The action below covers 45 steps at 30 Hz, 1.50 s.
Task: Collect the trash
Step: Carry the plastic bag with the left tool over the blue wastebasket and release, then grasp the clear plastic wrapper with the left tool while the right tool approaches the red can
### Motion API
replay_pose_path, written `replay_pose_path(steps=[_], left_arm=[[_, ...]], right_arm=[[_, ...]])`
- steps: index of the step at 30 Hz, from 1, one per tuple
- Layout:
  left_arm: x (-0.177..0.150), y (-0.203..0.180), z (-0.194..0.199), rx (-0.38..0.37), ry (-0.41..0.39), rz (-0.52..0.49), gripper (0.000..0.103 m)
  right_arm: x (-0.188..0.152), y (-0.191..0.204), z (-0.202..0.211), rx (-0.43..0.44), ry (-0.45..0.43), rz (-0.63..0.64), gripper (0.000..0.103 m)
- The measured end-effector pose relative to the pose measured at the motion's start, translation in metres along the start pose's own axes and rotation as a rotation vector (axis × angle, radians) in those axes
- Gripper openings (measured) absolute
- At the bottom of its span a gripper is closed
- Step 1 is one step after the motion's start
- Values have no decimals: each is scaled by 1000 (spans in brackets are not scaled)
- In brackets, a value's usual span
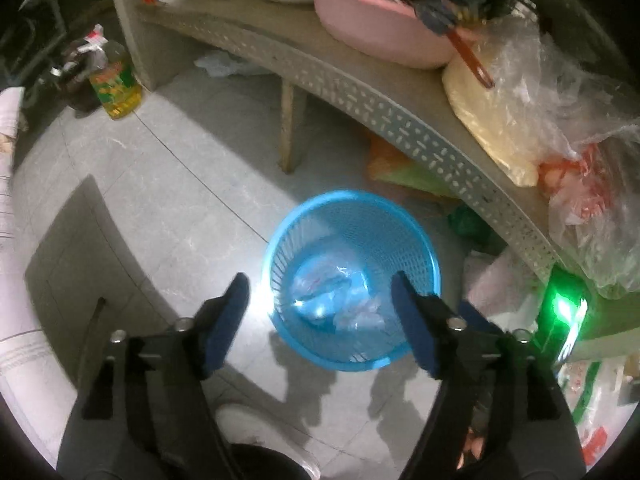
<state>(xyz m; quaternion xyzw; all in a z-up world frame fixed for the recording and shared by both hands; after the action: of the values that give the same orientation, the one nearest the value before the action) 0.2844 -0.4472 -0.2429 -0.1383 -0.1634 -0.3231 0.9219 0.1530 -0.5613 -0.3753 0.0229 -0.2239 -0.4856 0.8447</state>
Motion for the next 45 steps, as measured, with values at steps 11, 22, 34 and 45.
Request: replay_pose_path(steps=[11, 22, 34, 45], left_arm=[[-6, 9, 107, -120, -201, 80, 87], [-76, 59, 209, -126, -300, 235, 92], [-166, 116, 293, -163, -435, 349, 95], [-241, 218, 381, 152, -686, 323, 95]], right_arm=[[-19, 26, 101, 79, -87, 169, 73], [-39, 78, 200, 20, -199, 432, 97], [-71, 153, 275, 21, -381, 679, 97], [-137, 236, 299, 321, -303, 798, 97]])
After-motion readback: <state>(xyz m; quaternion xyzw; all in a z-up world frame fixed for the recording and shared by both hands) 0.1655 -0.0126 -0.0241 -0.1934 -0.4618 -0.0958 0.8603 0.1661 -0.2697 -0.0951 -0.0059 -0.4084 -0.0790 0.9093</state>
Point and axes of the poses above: each gripper's, at about its wrist camera, not at the fingertips, and z roughly against the way its jaws point, y to its left, x to its top, the point moved 10 cm from there along -z, roughly the way its jaws point, and after that the axes turned 2 degrees about z, right-handed, at the moved point
